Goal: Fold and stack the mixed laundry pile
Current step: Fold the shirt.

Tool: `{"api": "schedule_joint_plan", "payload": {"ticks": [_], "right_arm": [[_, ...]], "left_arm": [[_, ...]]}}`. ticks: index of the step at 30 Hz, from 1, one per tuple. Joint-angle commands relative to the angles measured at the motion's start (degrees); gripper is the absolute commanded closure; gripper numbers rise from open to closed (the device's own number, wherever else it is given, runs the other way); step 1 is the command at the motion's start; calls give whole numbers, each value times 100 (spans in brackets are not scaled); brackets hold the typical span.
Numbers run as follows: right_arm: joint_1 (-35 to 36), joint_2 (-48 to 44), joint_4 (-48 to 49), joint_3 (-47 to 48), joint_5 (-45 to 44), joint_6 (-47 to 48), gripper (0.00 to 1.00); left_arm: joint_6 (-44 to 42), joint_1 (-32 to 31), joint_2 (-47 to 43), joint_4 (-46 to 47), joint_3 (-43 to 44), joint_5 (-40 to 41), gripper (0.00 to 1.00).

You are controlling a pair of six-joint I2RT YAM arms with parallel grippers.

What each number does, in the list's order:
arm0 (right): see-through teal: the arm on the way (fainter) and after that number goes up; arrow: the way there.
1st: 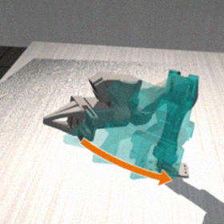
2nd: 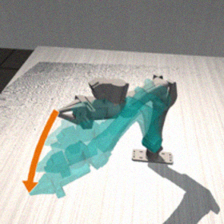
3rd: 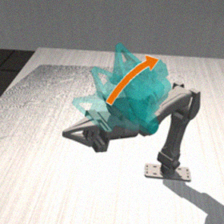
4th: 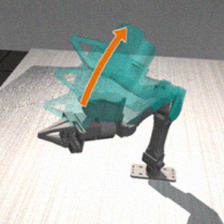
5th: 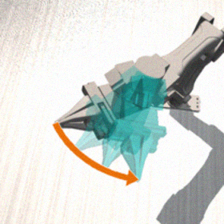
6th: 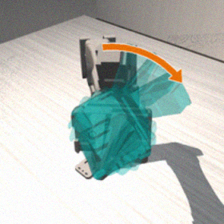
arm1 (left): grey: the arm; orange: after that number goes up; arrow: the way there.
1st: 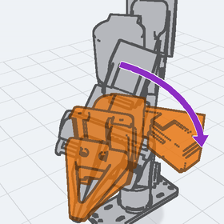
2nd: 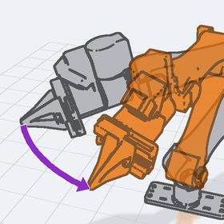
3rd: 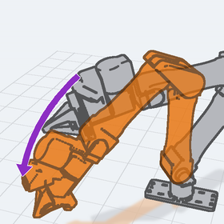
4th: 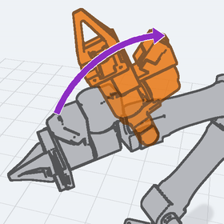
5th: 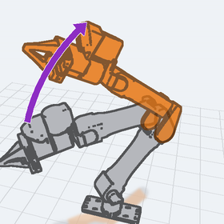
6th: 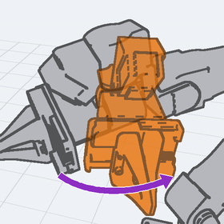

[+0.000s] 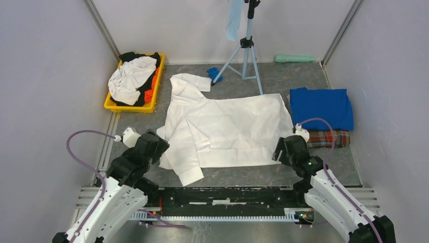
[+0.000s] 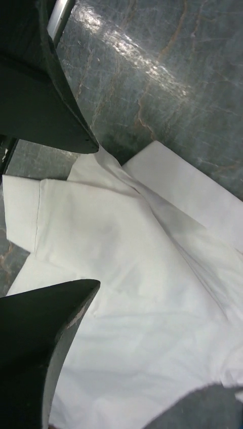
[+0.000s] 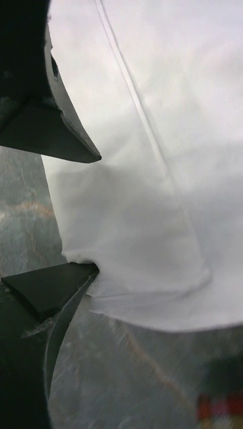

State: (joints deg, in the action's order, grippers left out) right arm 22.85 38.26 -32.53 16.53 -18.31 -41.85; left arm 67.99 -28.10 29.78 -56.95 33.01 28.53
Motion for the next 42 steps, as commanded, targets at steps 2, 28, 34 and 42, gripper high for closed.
{"api": "schedule_joint_plan", "payload": {"ticks": [2,28,34,42], "right_arm": [[15,-55,1348,507,1636,1398,16],[5181,5507,1358,5193,91,1673,16],[4345,5533,898,4752,-1147,1768,23],[3429,5780,630,4517,-2149,2248,27]], "left_arm": [[-1141,23,-221,-26,1284,515,0],[-3960,43,-482,500,1664,733,2],[-4005,41,-513,560,1621,630,2],[-4013,41,-543,564,1612,609,2]]}}
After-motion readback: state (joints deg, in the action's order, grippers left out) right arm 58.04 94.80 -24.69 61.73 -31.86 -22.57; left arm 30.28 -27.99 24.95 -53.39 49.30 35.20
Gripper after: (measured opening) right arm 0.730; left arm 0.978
